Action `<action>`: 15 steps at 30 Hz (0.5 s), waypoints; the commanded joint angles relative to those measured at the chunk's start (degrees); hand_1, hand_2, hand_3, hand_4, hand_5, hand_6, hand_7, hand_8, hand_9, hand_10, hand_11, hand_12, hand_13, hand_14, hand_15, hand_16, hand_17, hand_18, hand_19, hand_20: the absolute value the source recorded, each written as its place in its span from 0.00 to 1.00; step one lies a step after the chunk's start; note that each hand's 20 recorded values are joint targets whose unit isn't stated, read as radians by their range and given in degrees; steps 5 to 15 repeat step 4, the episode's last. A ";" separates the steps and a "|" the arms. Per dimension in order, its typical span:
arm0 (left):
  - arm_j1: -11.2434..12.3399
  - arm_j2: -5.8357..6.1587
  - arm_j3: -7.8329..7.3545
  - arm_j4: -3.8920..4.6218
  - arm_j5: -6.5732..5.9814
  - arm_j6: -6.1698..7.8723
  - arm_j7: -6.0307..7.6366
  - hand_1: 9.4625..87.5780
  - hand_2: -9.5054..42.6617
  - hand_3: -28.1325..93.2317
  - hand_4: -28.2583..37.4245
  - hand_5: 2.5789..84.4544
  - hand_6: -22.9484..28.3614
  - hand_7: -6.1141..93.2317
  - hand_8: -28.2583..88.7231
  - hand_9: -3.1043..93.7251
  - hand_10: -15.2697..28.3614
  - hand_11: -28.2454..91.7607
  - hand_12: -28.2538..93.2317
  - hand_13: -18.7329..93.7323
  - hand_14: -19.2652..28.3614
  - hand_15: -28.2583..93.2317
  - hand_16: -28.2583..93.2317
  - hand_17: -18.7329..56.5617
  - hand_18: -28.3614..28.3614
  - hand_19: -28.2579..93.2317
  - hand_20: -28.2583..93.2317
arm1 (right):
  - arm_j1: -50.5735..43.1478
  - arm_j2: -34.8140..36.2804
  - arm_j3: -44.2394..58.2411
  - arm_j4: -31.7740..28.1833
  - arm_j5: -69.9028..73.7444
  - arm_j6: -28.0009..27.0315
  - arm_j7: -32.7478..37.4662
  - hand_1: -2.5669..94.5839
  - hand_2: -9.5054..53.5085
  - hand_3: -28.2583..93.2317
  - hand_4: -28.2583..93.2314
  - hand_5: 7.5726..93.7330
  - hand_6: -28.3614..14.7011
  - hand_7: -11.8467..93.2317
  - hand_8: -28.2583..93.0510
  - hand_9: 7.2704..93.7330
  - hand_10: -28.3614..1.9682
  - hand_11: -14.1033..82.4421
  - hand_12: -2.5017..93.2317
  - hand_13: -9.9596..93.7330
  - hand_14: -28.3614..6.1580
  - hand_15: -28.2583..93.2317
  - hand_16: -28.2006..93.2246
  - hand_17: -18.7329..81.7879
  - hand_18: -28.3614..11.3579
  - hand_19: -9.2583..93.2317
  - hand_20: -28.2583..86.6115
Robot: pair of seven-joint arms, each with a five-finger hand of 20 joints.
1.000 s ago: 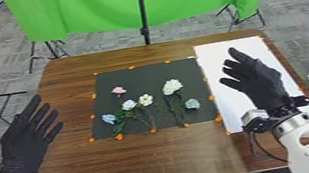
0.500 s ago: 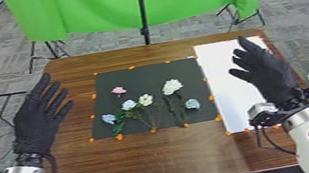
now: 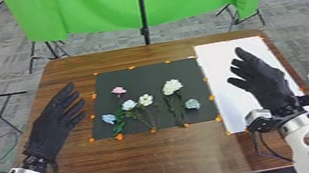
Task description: Arrange flowers
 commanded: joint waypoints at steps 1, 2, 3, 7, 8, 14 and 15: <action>3.31 1.14 1.63 -0.48 -3.22 8.18 4.14 0.20 0.09 0.78 0.03 0.24 0.44 0.28 0.15 0.19 0.54 0.37 0.37 0.27 0.64 0.34 0.29 0.04 0.90 0.55 0.27 | 0.43 -1.23 -0.99 0.57 0.52 0.26 1.46 0.12 0.10 0.89 0.00 0.17 0.55 0.17 0.17 0.16 0.57 0.11 0.30 0.24 0.53 0.14 0.61 0.03 0.21 0.45 0.35; 3.11 1.21 1.56 -0.42 -3.67 8.18 3.65 0.19 0.09 0.78 0.04 0.24 0.44 0.28 0.15 0.19 0.55 0.37 0.37 0.28 0.64 0.34 0.29 0.04 0.89 0.55 0.27 | -0.98 4.94 -3.86 0.38 4.20 5.77 -1.20 0.12 0.10 0.89 0.00 0.17 0.55 0.17 0.17 0.16 0.57 0.11 0.30 0.24 0.53 0.14 0.61 0.03 0.21 0.45 0.35; 2.88 1.48 1.53 -0.43 -4.12 8.35 3.24 0.20 0.09 0.79 0.04 0.25 0.44 0.28 0.15 0.19 0.55 0.37 0.37 0.28 0.64 0.34 0.29 0.05 0.89 0.55 0.27 | -1.95 10.71 -6.60 0.12 7.29 11.05 -4.13 0.12 0.10 0.89 0.00 0.17 0.55 0.17 0.17 0.16 0.57 0.11 0.30 0.24 0.52 0.14 0.61 0.03 0.21 0.45 0.35; 2.68 1.81 1.70 -0.41 -4.08 8.93 3.46 0.20 0.09 0.79 0.04 0.25 0.44 0.28 0.15 0.20 0.55 0.37 0.37 0.28 0.64 0.34 0.28 0.05 0.89 0.55 0.27 | -1.90 11.03 -6.98 0.02 7.11 11.79 -4.32 0.12 0.10 0.89 0.00 0.17 0.54 0.18 0.17 0.16 0.57 0.11 0.30 0.24 0.52 0.14 0.61 0.03 0.21 0.45 0.35; 2.68 1.81 1.70 -0.41 -4.08 8.93 3.46 0.20 0.09 0.79 0.04 0.25 0.44 0.28 0.15 0.20 0.55 0.37 0.37 0.28 0.64 0.34 0.28 0.05 0.89 0.55 0.27 | -1.90 11.03 -6.98 0.02 7.11 11.79 -4.32 0.12 0.10 0.89 0.00 0.17 0.54 0.18 0.17 0.16 0.57 0.11 0.30 0.24 0.52 0.14 0.61 0.03 0.21 0.45 0.35; 2.68 1.81 1.70 -0.41 -4.08 8.93 3.46 0.20 0.09 0.79 0.04 0.25 0.44 0.28 0.15 0.20 0.55 0.37 0.37 0.28 0.64 0.34 0.28 0.05 0.89 0.55 0.27 | -1.90 11.03 -6.98 0.02 7.11 11.79 -4.32 0.12 0.10 0.89 0.00 0.17 0.54 0.18 0.17 0.16 0.57 0.11 0.30 0.24 0.52 0.14 0.61 0.03 0.21 0.45 0.35; 2.68 1.81 1.70 -0.41 -4.08 8.93 3.46 0.20 0.09 0.79 0.04 0.25 0.44 0.28 0.15 0.20 0.55 0.37 0.37 0.28 0.64 0.34 0.28 0.05 0.89 0.55 0.27 | -1.90 11.03 -6.98 0.02 7.11 11.79 -4.32 0.12 0.10 0.89 0.00 0.17 0.54 0.18 0.17 0.16 0.57 0.11 0.30 0.24 0.52 0.14 0.61 0.03 0.21 0.45 0.35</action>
